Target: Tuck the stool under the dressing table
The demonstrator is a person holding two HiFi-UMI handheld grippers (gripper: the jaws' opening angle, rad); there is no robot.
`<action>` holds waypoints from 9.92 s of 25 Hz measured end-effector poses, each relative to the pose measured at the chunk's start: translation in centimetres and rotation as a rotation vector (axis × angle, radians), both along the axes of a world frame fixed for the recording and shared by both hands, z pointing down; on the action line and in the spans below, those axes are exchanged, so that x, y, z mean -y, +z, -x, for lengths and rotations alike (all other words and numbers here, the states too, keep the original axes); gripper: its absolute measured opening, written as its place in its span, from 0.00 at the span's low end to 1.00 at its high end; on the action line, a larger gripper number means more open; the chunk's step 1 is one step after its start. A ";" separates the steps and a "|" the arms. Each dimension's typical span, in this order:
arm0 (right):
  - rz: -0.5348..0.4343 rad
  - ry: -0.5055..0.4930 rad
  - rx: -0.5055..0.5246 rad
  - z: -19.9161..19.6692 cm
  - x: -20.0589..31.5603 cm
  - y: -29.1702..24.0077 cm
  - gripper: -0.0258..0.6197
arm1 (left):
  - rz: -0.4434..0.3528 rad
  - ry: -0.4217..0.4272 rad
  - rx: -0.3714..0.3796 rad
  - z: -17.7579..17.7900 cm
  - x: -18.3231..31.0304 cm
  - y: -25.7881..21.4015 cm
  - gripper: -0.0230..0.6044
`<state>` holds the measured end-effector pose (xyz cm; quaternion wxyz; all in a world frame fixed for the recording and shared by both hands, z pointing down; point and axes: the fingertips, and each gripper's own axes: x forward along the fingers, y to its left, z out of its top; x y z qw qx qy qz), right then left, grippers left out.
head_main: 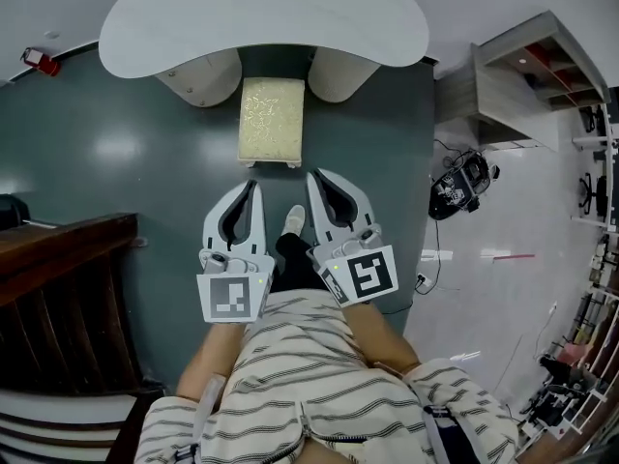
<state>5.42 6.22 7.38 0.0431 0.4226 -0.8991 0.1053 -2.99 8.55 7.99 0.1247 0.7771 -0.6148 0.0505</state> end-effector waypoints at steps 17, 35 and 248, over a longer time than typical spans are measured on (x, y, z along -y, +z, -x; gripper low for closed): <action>0.041 0.037 -0.011 3.5 4.7 3.5 0.05 | 0.035 0.033 0.002 3.7 4.7 3.6 0.05; 0.109 0.099 -0.056 5.1 7.8 11.4 0.05 | 0.106 0.058 -0.006 5.6 7.9 10.8 0.05; 0.738 0.223 -0.430 0.8 23.7 70.7 0.05 | 0.768 0.074 0.345 10.3 24.4 70.9 0.04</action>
